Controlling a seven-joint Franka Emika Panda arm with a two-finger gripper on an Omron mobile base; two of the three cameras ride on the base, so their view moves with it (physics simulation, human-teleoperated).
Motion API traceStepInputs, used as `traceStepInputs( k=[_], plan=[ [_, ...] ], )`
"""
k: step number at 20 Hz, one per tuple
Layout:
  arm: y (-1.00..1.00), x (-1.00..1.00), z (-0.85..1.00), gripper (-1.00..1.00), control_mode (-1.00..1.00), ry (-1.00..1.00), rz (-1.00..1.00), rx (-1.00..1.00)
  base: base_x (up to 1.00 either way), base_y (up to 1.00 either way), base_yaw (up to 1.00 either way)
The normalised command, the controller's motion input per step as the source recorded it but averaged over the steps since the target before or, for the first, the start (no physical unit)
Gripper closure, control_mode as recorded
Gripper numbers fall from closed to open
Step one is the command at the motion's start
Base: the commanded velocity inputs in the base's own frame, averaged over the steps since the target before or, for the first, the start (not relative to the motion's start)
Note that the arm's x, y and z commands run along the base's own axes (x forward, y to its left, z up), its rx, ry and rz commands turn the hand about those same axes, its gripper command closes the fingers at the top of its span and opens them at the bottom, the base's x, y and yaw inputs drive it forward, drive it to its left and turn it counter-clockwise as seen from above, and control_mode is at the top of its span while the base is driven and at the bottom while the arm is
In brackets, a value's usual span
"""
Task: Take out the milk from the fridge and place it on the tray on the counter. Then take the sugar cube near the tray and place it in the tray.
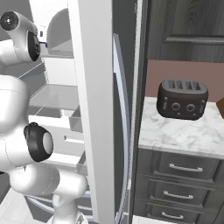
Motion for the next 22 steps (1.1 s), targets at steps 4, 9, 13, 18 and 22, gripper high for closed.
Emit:
traceStepInputs(
  k=[4,9,13,18,22],
  plan=[
    [0.01,0.23,-0.09,-1.00,-1.00,0.01,0.01,0.00,0.00,0.00,0.00],
    [0.02,0.32,-0.19,-1.00,-1.00,0.00,0.02,0.00,0.00,0.00,0.00],
    [0.04,0.35,-0.18,-1.00,-1.00,0.00,0.02,0.00,0.00,0.00,0.00],
    [0.19,0.31,-0.04,-1.00,-1.00,0.00,0.00,-0.02,0.00,0.00,0.00],
    [0.27,0.24,0.00,-1.00,-1.00,0.00,0.00,-0.04,0.00,0.00,0.00]
  ],
)
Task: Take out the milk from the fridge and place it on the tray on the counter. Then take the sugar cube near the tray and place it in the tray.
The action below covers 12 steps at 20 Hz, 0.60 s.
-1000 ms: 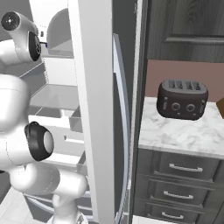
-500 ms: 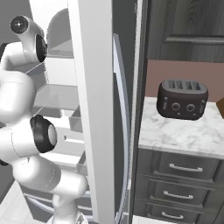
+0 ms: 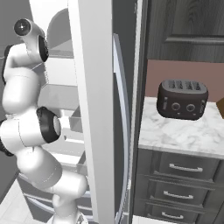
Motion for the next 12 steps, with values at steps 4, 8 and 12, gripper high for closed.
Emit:
traceStepInputs(
  k=[4,8,12],
  plan=[
    [0.10,0.29,0.00,-1.00,-1.00,0.00,0.00,-0.01,0.00,0.00,0.00],
    [0.00,0.27,0.00,-1.00,-1.00,0.00,0.00,0.00,0.00,0.00,0.00],
    [0.00,0.31,0.00,-1.00,-1.00,0.01,0.00,0.00,0.00,0.00,0.00]
  ],
)
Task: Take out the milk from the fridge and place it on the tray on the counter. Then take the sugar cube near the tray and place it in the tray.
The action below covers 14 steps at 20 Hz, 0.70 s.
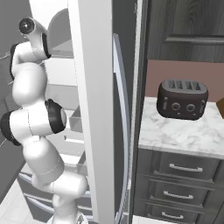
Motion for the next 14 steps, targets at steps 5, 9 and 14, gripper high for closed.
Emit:
traceStepInputs(
  k=[5,9,14],
  plan=[
    [0.00,0.36,0.00,-1.00,-1.00,0.00,0.00,0.00,0.00,0.00,0.00],
    [0.00,0.29,0.00,-1.00,-1.00,0.00,0.00,0.00,0.00,0.00,0.00],
    [0.07,0.18,-0.01,1.00,-1.00,0.00,0.00,0.00,0.00,0.00,0.00]
  ],
)
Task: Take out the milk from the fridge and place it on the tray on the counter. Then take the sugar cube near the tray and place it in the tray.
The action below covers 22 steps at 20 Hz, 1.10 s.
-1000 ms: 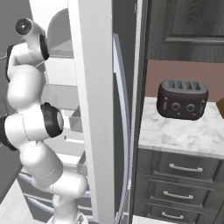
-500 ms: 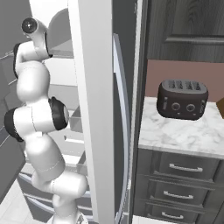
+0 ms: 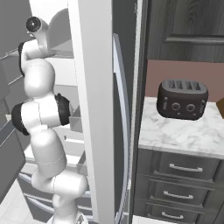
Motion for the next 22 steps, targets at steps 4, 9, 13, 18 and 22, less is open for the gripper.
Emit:
traceStepInputs(
  k=[4,9,13,18,22],
  plan=[
    [0.04,0.01,0.00,1.00,-1.00,-0.01,0.00,0.00,0.00,0.00,0.00],
    [0.01,0.00,0.00,1.00,-1.00,-0.02,0.00,0.00,0.00,0.00,0.00],
    [0.00,-0.67,0.02,1.00,-1.00,-0.11,0.00,0.00,0.00,0.00,0.00],
    [-0.09,-1.00,0.04,1.00,-1.00,-0.10,0.00,0.00,0.00,0.00,0.00],
    [-0.26,-1.00,0.00,1.00,-1.00,-0.16,0.00,0.00,0.00,0.00,0.00]
  ],
)
